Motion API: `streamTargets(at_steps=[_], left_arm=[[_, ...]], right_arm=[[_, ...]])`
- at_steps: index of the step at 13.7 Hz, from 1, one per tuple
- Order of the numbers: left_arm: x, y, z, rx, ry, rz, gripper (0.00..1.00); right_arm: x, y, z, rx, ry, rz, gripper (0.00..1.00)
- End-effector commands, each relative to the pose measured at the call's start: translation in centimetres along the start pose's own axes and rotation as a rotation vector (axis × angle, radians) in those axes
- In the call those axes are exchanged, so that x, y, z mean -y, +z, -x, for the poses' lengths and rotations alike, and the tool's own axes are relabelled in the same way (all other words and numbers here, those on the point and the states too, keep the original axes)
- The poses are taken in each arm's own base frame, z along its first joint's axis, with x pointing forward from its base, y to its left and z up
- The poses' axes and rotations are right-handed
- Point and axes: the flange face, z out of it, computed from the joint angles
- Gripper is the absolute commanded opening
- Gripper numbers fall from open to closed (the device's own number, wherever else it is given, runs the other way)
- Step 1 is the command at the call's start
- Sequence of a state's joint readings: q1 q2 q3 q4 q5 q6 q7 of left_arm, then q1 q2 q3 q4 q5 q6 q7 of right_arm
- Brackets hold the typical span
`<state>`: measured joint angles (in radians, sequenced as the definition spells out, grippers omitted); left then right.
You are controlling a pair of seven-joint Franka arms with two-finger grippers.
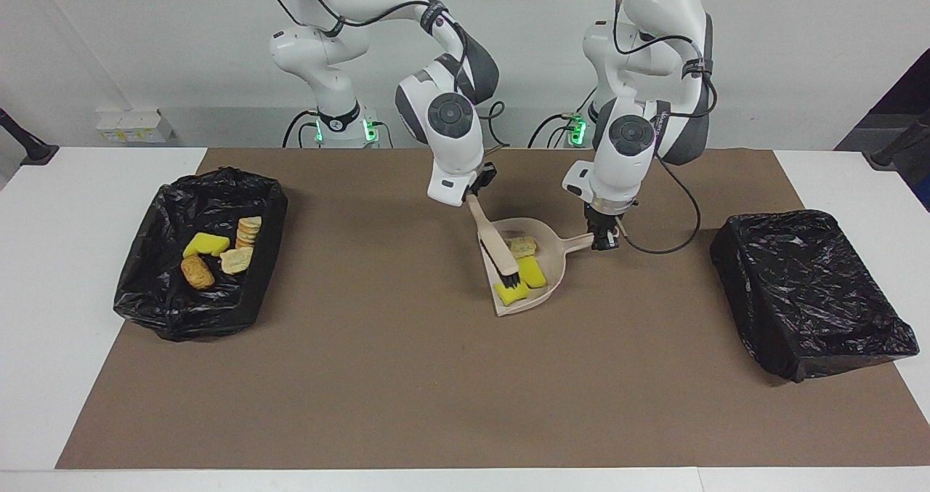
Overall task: Sweep and dump trash in bin
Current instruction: 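Carry the dustpan toward the nearer bin while the right gripper withdraws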
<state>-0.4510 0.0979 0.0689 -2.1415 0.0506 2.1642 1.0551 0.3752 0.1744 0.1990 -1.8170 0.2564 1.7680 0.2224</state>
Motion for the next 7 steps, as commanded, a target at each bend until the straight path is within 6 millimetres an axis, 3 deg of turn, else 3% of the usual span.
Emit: streamTargets(at_steps=[1, 3, 5, 7], left_arm=[[-0.3, 0.1, 0.8, -0.047, 0.024, -0.011, 0.0], [0.8, -0.3, 1.9, -0.089, 0.06, 0.003, 0.0], [1.4, -1.1, 3.1, -0.099, 0.041, -0.004, 0.0], [2.2, -2.8, 3.8, -0.1, 0.048, 0.005, 0.0]], right_arm=[[-4.1, -3.8, 2.4, 0.043, 0.125, -0.034, 0.0], [-6.4, -5.6, 3.9, 0.092, 0.166, -0.032, 0.0], [-8.5, -5.6, 4.4, 0.148, 0.235, -0.034, 0.0], [-8.5, -5.3, 5.0, 0.187, 0.255, -0.068, 0.0]])
